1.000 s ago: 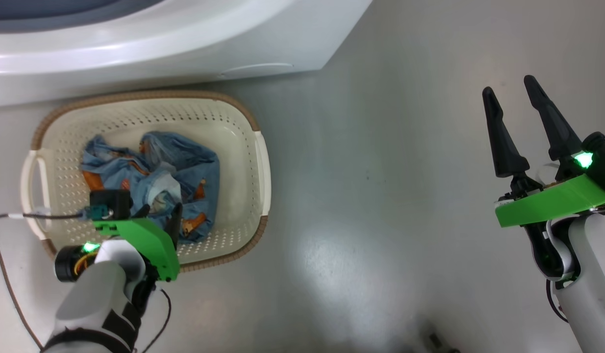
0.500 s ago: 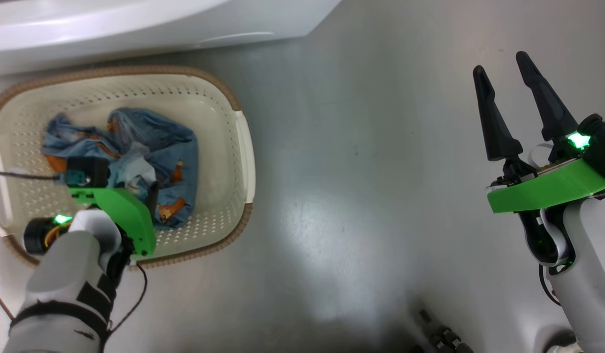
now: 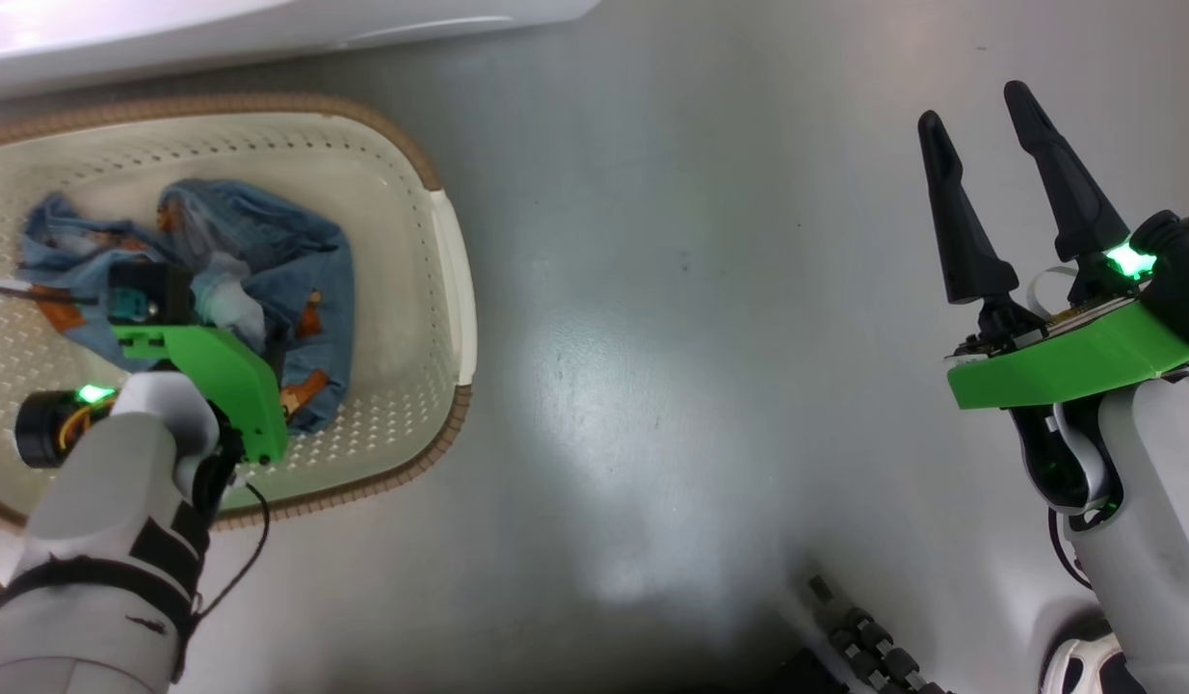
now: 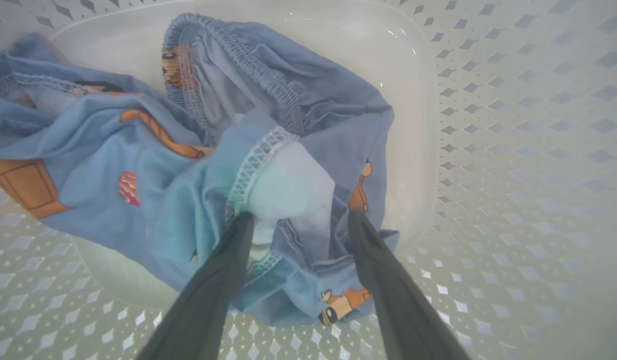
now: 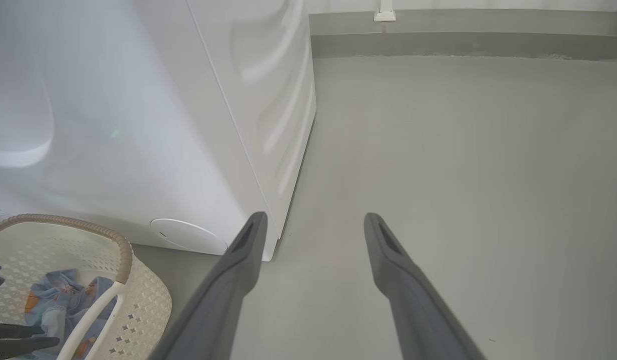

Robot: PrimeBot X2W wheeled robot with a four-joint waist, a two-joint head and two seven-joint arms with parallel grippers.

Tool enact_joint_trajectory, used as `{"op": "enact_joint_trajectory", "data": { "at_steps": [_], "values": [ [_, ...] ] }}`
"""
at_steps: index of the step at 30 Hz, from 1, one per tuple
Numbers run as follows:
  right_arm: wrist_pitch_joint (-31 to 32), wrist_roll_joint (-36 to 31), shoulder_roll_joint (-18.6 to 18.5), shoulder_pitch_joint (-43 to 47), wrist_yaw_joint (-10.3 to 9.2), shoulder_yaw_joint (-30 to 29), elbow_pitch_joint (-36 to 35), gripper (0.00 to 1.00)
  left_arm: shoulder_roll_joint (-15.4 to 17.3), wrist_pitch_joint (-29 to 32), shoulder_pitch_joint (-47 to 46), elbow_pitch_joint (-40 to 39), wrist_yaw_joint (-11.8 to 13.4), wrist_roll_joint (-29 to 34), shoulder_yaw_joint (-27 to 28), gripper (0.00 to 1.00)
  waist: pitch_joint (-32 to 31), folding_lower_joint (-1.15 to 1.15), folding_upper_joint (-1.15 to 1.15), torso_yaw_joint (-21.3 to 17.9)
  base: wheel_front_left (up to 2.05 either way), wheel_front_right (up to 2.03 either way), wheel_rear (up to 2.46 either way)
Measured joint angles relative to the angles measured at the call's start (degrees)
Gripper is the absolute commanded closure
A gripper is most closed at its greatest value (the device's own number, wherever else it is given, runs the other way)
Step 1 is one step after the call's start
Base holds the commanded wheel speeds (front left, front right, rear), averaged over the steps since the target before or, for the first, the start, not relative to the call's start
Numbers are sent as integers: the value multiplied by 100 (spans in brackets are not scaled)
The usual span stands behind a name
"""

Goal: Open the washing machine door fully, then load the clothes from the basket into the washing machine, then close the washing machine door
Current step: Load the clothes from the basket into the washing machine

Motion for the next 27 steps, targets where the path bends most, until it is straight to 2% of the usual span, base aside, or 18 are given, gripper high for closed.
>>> {"op": "enact_joint_trajectory", "data": {
  "at_steps": [7, 8, 10, 14, 16, 17, 27],
  "values": [
    [0, 0, 22, -5, 0, 65, -52, 0, 156, 52, -88, 0, 105, -2, -23, 0, 137, 0, 0, -93, 0, 0, 0],
    [-1, 1, 23, -8, 0, 77, -56, 0, 175, 91, -88, 0, 124, -2, -25, 11, 151, 0, 0, -108, 0, 0, 0],
    [-1, 1, 23, -10, 0, 89, -68, 0, 190, 116, -92, 1, 160, -8, -26, 51, 178, 0, 0, -131, 0, 0, 0],
    [-1, 1, 21, -14, -1, 88, -78, 0, 192, 116, -177, 3, 208, -23, -30, 85, 213, -1, 0, -157, 0, 0, 0],
    [-1, 1, 20, -14, 0, 88, -79, 0, 192, 115, -197, 2, 220, -58, -30, 97, 219, 0, 0, -158, 0, 0, 0],
    [-1, 1, 20, -15, 0, 88, -80, 0, 192, 114, -198, 2, 241, -60, -30, 100, 218, -1, 0, -157, 0, 0, 0],
    [-1, 0, 15, -19, 0, 71, -77, 0, 125, -127, -197, 5, 216, -305, 53, 100, 75, -1, 0, -60, 0, 0, 0]
  ]
}}
